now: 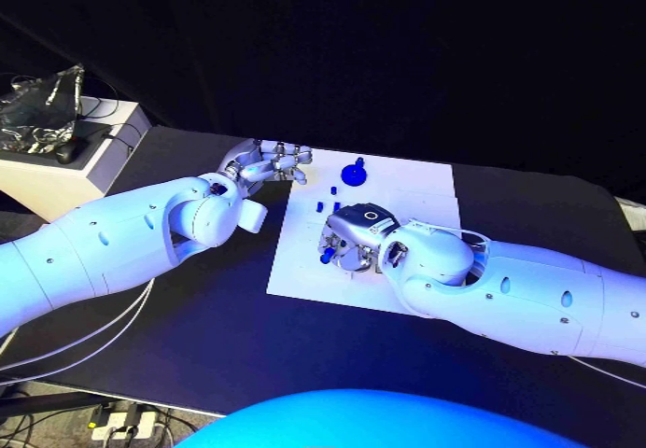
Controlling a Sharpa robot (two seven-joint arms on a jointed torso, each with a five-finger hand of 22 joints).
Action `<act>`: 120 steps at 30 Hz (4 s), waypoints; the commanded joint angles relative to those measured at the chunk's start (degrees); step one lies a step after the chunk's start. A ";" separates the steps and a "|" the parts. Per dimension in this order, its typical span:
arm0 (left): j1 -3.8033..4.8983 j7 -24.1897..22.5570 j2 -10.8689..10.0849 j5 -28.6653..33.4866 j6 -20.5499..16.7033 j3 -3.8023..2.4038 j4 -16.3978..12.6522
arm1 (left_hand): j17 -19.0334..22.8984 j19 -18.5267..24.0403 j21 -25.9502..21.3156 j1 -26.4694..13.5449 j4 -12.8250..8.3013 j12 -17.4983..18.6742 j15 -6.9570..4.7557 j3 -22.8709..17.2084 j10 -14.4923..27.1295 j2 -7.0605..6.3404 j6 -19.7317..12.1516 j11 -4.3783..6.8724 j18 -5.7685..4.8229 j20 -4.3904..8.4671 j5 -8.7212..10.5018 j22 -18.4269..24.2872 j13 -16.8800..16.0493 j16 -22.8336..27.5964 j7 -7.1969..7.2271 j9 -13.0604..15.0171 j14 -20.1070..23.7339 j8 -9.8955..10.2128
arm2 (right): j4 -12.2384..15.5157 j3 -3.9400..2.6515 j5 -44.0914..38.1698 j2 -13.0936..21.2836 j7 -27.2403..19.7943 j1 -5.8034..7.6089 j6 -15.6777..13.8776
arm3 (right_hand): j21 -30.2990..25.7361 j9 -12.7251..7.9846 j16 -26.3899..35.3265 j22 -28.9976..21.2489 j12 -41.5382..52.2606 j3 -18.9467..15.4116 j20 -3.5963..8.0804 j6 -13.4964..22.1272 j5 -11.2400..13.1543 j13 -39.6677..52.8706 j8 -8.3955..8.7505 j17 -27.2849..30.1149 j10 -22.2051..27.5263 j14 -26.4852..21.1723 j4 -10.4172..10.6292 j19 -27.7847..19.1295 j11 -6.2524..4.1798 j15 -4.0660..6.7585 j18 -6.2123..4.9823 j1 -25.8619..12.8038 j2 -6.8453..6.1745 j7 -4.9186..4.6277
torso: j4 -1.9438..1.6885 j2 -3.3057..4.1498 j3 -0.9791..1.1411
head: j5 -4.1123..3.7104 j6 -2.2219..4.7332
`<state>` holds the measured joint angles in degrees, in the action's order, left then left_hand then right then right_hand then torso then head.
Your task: Assemble the parts on the task board
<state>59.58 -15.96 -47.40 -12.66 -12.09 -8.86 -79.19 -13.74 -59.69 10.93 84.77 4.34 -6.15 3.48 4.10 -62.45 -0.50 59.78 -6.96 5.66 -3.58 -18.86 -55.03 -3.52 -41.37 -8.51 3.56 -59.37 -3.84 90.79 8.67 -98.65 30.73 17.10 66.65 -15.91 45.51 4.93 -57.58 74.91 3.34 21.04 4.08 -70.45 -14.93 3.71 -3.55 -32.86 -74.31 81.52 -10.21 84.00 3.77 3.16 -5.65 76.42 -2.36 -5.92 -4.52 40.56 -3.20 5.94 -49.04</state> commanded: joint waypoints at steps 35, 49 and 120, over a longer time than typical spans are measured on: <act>-0.17 0.09 -0.13 -0.10 0.79 -0.05 0.12 | 0.09 -0.32 -0.28 0.00 0.04 -0.40 0.14 0.45 0.59 0.63 -0.01 -0.15 -0.35 -0.31 0.24 -0.07 -0.05 -0.35 -0.14 0.06 0.32 0.07 | 7.80 -0.87 19.60 12.43 -4.67 1.79 -13.69 | -12.95 -1.02 0.97 4.10 2.60 -16.10 -2.13 10.31 -0.78 -0.25 -0.79 1.94 4.55 0.30 11.38 2.94 0.43 -1.63 -3.57 2.49 -3.29 -2.92 | 0.17 -0.18 0.06 | -1.41 0.99; -1.22 -0.64 -1.15 0.12 0.85 -0.05 -1.10 | 0.06 -0.41 -0.39 0.02 0.08 -0.61 -0.01 0.48 -0.17 0.89 0.40 0.14 -0.37 -0.24 0.22 -0.28 -0.05 -0.51 0.33 0.04 0.28 0.13 | 8.88 -1.14 39.74 26.73 2.74 5.60 -2.89 | 8.26 5.48 -10.41 7.38 53.73 -28.10 1.92 6.44 -6.67 54.39 -6.99 -11.14 1.36 0.56 18.12 3.71 -5.07 1.77 1.13 -10.29 2.37 1.60 | 1.45 -0.60 0.35 | -6.14 2.71; -2.29 -0.02 -1.96 0.26 1.06 -0.06 -2.14 | -0.01 -0.47 -0.95 -0.18 1.10 0.73 -0.07 0.28 -1.80 0.44 -0.26 0.36 -0.61 -0.13 0.23 -0.82 -0.05 -0.54 0.34 0.06 0.43 0.10 | 3.96 0.12 33.16 18.84 23.91 1.09 4.50 | 19.51 34.68 -13.20 8.74 55.33 -34.00 2.15 7.62 -19.06 73.22 -8.05 -22.45 -3.06 0.95 17.71 2.59 -5.85 2.33 1.73 -11.82 3.04 3.61 | 1.84 -0.68 0.15 | -6.75 0.67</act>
<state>57.30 -15.71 -49.41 -12.65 -11.92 -8.87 -81.26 -13.75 -59.90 10.19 84.78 5.07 -5.31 3.27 4.34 -64.71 0.12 59.79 -6.56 5.67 -3.79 -18.86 -55.90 -3.52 -41.83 -7.89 3.56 -59.16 -3.84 95.05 8.46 -64.70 49.60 39.69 68.21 -11.28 64.83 39.65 -70.98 74.93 59.00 -13.20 5.91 -63.13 -33.26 74.91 -11.69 -55.31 -77.26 82.22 8.00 84.19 -1.66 5.52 -4.33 63.40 -0.70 -2.33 -2.76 39.91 -3.07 -0.82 -48.38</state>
